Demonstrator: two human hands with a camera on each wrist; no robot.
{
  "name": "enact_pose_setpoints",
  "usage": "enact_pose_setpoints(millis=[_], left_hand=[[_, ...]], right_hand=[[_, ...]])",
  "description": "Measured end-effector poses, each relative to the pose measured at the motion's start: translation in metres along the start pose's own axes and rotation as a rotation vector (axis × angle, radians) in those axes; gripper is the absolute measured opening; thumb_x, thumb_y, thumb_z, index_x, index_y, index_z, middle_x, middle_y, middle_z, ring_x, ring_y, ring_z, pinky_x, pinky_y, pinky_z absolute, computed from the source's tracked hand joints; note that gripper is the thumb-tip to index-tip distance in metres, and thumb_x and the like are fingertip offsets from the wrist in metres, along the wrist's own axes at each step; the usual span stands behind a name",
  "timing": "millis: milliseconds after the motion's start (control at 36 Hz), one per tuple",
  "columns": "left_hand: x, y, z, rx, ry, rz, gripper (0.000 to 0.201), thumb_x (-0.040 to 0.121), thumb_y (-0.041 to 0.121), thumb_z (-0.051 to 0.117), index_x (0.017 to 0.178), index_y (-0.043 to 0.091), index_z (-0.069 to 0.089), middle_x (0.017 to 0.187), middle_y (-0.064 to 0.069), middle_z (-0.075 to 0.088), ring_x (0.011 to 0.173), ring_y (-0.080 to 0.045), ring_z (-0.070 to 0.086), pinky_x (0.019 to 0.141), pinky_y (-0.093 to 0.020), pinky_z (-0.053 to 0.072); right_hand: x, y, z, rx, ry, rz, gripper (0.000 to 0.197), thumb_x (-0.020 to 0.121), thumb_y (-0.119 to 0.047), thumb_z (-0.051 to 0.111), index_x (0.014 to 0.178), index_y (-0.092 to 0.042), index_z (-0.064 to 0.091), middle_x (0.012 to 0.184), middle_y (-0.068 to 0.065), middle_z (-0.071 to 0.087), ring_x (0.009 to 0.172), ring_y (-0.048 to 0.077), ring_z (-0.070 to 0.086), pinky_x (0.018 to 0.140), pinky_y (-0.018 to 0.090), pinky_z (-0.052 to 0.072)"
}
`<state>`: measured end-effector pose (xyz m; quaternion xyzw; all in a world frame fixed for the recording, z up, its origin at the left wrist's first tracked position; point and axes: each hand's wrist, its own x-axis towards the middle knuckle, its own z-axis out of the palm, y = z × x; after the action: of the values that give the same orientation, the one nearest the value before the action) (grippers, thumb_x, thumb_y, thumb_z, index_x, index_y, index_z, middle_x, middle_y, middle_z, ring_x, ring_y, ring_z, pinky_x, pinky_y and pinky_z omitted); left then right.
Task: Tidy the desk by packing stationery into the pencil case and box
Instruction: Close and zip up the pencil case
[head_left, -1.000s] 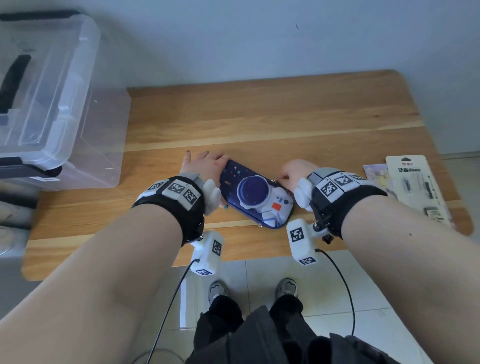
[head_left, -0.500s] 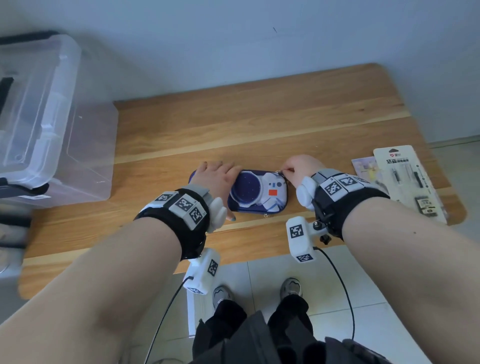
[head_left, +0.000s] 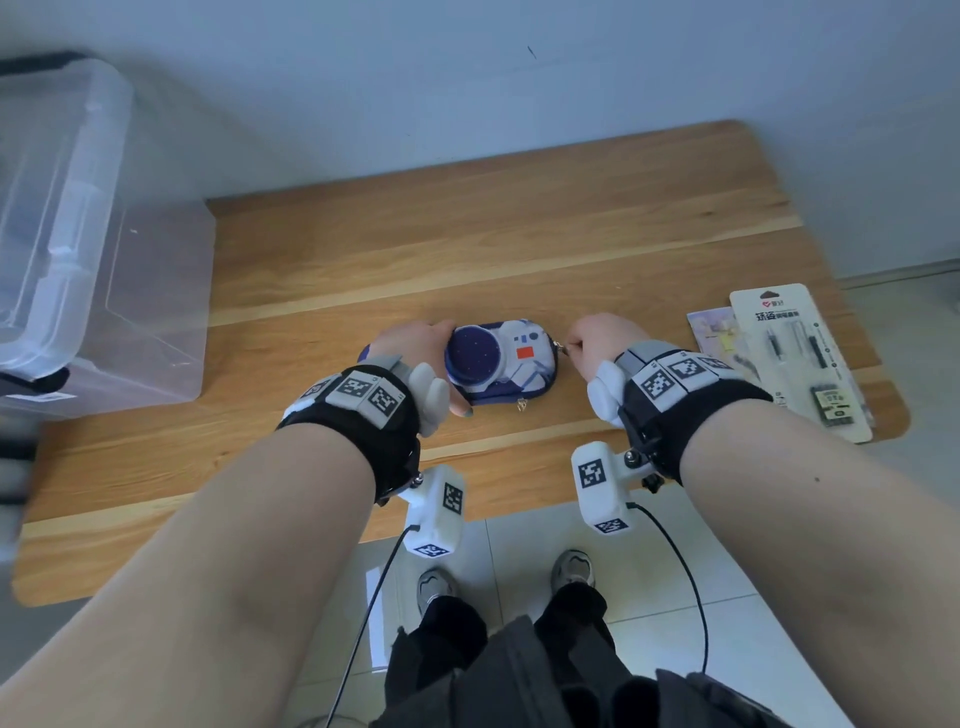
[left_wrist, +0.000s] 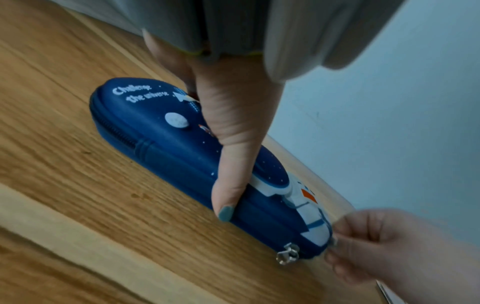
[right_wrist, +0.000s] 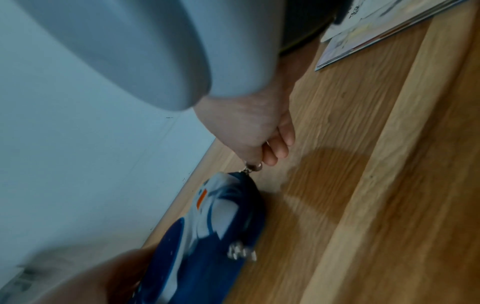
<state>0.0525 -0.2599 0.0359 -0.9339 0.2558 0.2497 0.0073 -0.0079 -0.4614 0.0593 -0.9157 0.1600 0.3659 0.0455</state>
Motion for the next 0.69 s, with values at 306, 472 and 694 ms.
enact_pose_setpoints(millis=[306, 472, 694], left_hand=[[-0.067, -0.125, -0.041, -0.178, 0.096, -0.364, 0.074, 0.041, 0.060, 0.082, 0.098, 0.028, 0.046, 0.082, 0.008, 0.060, 0.081, -0.023, 0.061, 0.080, -0.044, 0.052], [-0.121, -0.193, -0.060, -0.212, 0.141, -0.514, 0.077, 0.043, 0.059, 0.083, 0.101, 0.027, 0.044, 0.086, 0.006, 0.060, 0.086, -0.025, 0.061, 0.081, -0.046, 0.052], [-0.202, -0.288, -0.068, -0.210, 0.220, -0.644, 0.085, 0.040, 0.058, 0.083, 0.110, 0.028, 0.046, 0.092, 0.008, 0.062, 0.083, -0.021, 0.061, 0.078, -0.043, 0.054]], right_hand=[[-0.035, -0.155, -0.036, -0.242, 0.143, -0.379, 0.031, 0.091, -0.021, 0.042, 0.063, -0.011, 0.053, 0.066, 0.003, 0.055, 0.063, 0.023, 0.053, 0.053, 0.026, 0.040], [-0.060, -0.248, -0.058, -0.401, 0.155, -0.535, 0.031, 0.092, -0.017, 0.040, 0.063, -0.010, 0.050, 0.066, 0.005, 0.052, 0.062, 0.022, 0.051, 0.051, 0.026, 0.038], [-0.091, -0.343, -0.078, -0.156, 0.323, -0.817, 0.038, 0.091, -0.047, 0.048, 0.082, -0.012, 0.059, 0.076, 0.004, 0.056, 0.067, 0.018, 0.051, 0.058, 0.027, 0.039]])
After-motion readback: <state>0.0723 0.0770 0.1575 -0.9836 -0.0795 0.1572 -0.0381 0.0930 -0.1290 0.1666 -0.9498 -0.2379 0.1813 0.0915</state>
